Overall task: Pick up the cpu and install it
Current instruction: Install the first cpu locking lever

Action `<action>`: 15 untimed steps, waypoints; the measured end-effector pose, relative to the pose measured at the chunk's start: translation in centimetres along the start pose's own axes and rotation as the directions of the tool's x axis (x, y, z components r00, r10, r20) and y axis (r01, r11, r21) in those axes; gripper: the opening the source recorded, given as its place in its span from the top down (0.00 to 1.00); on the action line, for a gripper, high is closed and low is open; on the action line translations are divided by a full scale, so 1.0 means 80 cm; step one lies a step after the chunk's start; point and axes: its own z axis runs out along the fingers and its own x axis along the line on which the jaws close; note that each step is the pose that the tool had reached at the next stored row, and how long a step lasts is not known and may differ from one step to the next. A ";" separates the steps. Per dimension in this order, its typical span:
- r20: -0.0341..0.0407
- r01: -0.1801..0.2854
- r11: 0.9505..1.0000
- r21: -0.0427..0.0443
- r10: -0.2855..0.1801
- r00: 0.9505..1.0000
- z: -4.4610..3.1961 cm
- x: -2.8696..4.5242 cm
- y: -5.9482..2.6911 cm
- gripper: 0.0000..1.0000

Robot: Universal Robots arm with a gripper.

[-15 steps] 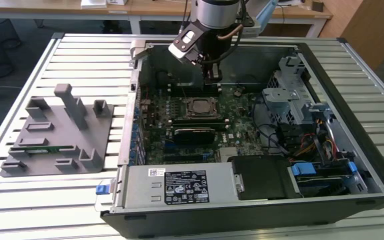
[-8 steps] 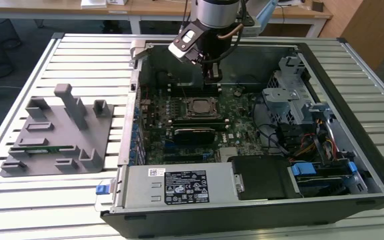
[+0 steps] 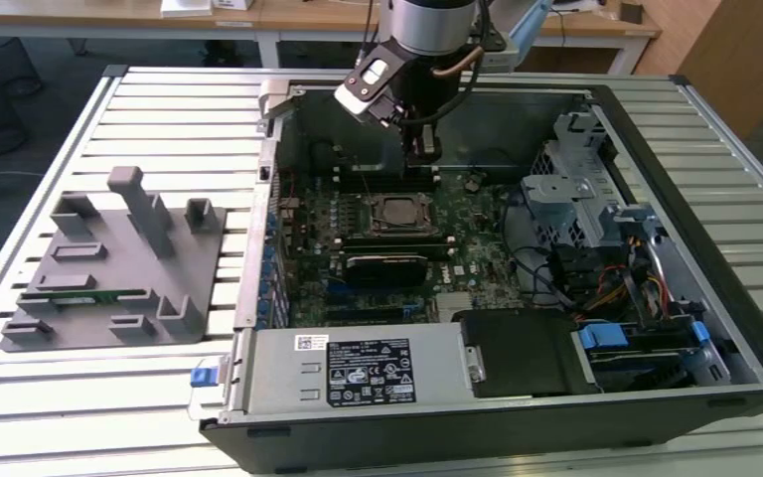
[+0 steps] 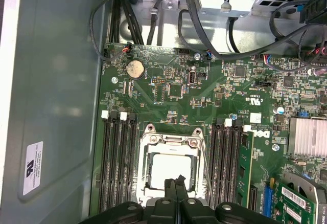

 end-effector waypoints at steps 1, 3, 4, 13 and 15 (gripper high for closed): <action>0.000 0.000 1.000 0.000 0.000 1.000 -0.0006 0.0000 0.000 0.89; -0.001 0.000 1.000 0.000 0.000 1.000 -0.0024 0.0001 0.000 0.89; -0.001 0.000 1.000 0.000 0.000 1.000 -0.0036 0.0002 0.000 0.89; -0.002 0.000 1.000 0.000 0.000 1.000 -0.0237 0.0022 0.000 0.89; -0.002 0.000 1.000 0.000 0.000 1.000 -0.0291 0.0026 0.000 0.89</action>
